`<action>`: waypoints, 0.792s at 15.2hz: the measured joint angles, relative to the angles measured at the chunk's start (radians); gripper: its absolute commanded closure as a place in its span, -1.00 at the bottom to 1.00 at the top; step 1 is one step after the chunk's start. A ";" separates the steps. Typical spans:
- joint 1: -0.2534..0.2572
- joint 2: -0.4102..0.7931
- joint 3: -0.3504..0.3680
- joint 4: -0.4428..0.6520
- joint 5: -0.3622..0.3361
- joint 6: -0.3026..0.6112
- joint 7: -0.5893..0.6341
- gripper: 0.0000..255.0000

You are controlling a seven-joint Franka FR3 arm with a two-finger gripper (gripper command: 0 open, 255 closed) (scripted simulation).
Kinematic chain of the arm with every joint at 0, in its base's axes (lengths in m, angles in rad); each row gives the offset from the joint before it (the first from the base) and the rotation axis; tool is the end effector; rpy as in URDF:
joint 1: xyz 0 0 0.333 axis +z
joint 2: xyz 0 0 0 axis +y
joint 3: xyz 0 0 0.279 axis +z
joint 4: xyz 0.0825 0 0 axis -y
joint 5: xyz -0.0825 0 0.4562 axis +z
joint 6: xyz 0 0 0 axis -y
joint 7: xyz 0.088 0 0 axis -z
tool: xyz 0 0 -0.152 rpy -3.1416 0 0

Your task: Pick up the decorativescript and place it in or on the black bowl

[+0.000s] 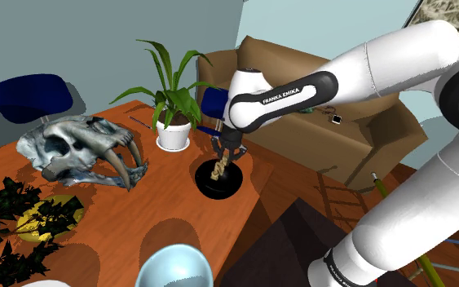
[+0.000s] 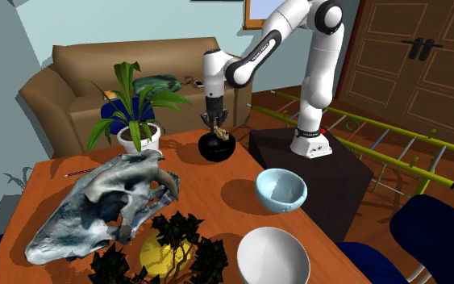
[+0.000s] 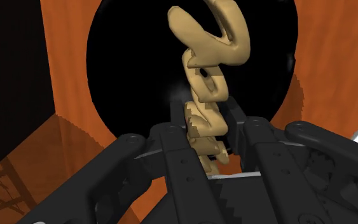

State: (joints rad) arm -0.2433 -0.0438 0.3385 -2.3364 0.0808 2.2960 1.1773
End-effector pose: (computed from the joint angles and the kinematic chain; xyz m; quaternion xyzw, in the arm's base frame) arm 0.5527 0.0555 0.2228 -0.8428 0.5378 0.0131 0.0189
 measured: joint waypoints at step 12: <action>0.000 0.051 0.001 -0.029 -0.018 0.079 0.010 1.00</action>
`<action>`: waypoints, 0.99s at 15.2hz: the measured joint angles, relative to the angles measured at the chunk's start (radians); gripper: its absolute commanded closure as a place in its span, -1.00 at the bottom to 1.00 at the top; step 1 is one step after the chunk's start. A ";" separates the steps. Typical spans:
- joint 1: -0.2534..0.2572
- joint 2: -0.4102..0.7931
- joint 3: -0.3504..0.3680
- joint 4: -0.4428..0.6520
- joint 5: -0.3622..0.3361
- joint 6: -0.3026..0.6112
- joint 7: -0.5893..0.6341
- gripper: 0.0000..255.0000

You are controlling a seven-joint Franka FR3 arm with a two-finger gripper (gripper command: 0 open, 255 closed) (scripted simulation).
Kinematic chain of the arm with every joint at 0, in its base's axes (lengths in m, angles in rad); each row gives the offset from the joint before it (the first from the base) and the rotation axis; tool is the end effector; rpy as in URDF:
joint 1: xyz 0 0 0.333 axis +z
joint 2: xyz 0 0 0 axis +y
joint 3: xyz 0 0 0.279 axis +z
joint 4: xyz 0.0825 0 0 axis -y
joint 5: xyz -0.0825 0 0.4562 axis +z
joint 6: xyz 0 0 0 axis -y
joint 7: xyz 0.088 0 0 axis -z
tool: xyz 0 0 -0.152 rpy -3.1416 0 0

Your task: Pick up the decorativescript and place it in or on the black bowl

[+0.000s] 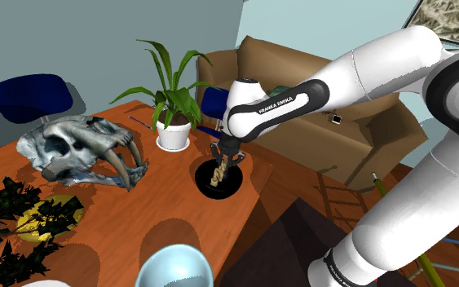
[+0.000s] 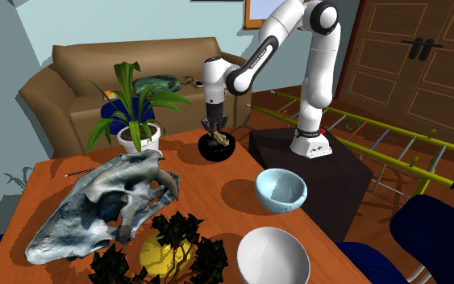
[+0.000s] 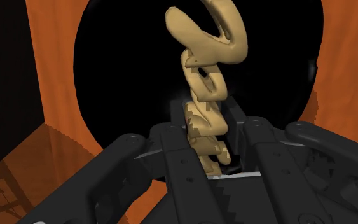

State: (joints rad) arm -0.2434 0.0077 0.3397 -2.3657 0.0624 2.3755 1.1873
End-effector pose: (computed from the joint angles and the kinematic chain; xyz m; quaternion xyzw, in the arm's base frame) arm 0.5466 0.0558 0.1891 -0.8428 0.5378 0.0127 0.0191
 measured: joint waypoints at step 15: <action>-0.004 -0.084 -0.006 0.048 0.028 -0.129 -0.022 -1.00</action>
State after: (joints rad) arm -0.2470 -0.0765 0.3335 -2.3173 0.0908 2.2462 1.1648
